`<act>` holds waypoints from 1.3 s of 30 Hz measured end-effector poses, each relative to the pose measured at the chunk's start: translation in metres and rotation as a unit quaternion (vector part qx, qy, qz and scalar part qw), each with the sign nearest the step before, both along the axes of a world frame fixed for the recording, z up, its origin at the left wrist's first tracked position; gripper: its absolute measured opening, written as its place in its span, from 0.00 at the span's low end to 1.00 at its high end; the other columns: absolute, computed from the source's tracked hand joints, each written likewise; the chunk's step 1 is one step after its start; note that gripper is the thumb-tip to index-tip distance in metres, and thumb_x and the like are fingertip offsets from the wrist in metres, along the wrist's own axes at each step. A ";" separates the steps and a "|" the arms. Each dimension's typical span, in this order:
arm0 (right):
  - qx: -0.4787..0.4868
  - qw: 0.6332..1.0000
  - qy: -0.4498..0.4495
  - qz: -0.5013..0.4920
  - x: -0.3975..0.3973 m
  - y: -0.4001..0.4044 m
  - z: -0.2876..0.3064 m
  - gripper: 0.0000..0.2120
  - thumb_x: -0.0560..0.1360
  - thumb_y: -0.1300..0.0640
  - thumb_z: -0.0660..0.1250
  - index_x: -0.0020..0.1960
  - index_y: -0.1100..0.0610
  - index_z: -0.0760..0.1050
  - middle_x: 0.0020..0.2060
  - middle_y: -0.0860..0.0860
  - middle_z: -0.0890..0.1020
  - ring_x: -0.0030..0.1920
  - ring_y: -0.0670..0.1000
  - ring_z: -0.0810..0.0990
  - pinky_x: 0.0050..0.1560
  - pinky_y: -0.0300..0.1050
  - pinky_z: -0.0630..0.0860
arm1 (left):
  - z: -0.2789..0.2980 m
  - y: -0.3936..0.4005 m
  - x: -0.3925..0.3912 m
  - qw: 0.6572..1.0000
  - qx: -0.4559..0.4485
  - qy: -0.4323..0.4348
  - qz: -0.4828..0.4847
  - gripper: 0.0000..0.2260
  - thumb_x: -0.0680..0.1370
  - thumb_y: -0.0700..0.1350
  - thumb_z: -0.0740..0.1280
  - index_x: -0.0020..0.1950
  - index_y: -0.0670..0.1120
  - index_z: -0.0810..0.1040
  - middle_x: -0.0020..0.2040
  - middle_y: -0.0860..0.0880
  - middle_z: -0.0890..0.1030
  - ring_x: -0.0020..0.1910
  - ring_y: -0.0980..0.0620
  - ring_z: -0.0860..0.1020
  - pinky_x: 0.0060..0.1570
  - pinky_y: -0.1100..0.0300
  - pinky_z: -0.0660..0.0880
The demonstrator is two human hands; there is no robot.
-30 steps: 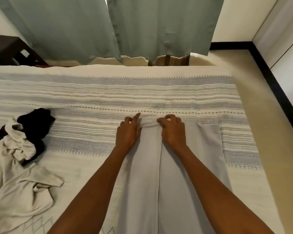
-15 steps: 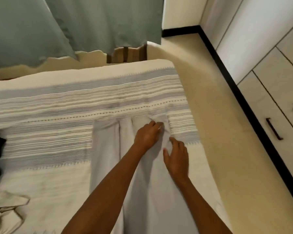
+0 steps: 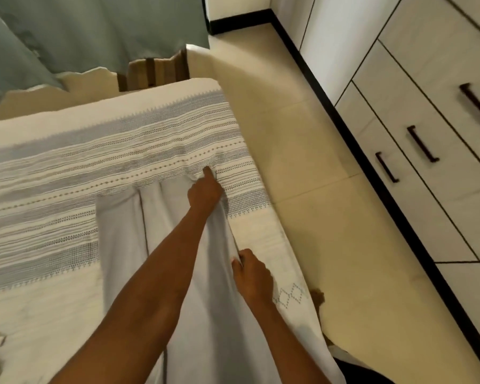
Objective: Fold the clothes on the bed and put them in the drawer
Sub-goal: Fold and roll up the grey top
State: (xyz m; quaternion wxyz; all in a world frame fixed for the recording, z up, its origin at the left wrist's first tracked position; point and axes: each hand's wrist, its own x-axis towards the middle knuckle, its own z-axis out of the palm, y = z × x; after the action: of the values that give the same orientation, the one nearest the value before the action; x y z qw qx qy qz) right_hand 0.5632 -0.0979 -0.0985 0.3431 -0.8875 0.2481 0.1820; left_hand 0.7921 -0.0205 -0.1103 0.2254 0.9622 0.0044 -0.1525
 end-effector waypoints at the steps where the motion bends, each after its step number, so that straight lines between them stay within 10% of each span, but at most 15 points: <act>1: 0.007 1.000 0.017 0.003 -0.002 -0.005 0.002 0.14 0.82 0.43 0.60 0.60 0.52 0.74 0.52 0.49 0.82 0.53 0.53 0.81 0.47 0.45 0.72 | 0.004 -0.001 0.002 1.000 0.007 -0.006 0.007 0.22 0.81 0.45 0.60 0.72 0.41 0.59 0.52 0.40 0.81 0.50 0.37 0.81 0.46 0.49 0.70; 5: 0.021 0.999 0.031 0.022 -0.009 -0.005 0.006 0.15 0.81 0.44 0.62 0.61 0.53 0.72 0.54 0.49 0.81 0.53 0.54 0.81 0.48 0.46 0.74 | 0.013 0.006 0.003 0.996 -0.046 -0.030 0.077 0.26 0.81 0.47 0.62 0.76 0.45 0.57 0.56 0.41 0.79 0.54 0.38 0.79 0.51 0.47 0.73; 11: 0.002 0.996 -0.073 0.055 -0.014 0.036 0.020 0.15 0.80 0.51 0.64 0.66 0.46 0.68 0.55 0.49 0.82 0.52 0.51 0.82 0.50 0.44 0.79 | 0.020 0.042 0.003 0.970 -0.194 -0.088 0.117 0.20 0.84 0.47 0.56 0.75 0.46 0.61 0.35 0.51 0.77 0.32 0.53 0.75 0.33 0.59 0.72; 15: 0.017 0.989 -0.104 0.107 -0.013 0.082 0.028 0.18 0.80 0.53 0.61 0.70 0.50 0.69 0.56 0.52 0.82 0.54 0.56 0.83 0.51 0.49 0.78 | 0.027 0.088 0.002 0.949 -0.268 -0.122 0.108 0.13 0.84 0.48 0.60 0.67 0.44 0.71 0.48 0.51 0.80 0.41 0.58 0.78 0.37 0.69 0.72; 25: 0.153 0.949 0.087 0.262 0.000 0.163 -0.004 0.33 0.81 0.51 0.62 0.81 0.56 0.52 0.72 0.58 0.71 0.70 0.59 0.73 0.71 0.52 0.70 | 0.011 0.205 -0.006 0.976 -0.138 -0.143 0.089 0.17 0.81 0.43 0.66 0.70 0.44 0.75 0.51 0.43 0.78 0.50 0.50 0.76 0.54 0.60 0.69; 39: -0.052 0.945 -0.269 0.181 -0.086 0.101 -0.022 0.12 0.76 0.50 0.66 0.57 0.50 0.80 0.51 0.48 0.83 0.54 0.52 0.80 0.52 0.52 0.77 | -0.010 0.206 -0.184 0.969 -0.005 -0.202 -0.144 0.13 0.80 0.48 0.62 0.60 0.49 0.81 0.59 0.47 0.81 0.57 0.43 0.78 0.55 0.50 0.73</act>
State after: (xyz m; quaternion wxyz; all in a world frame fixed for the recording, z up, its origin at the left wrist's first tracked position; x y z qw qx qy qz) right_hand 0.4772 0.0032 -0.1203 0.3117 -0.9500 -0.0093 -0.0174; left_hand 0.6080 0.1850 -0.1206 0.2022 0.9624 -0.1809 0.0146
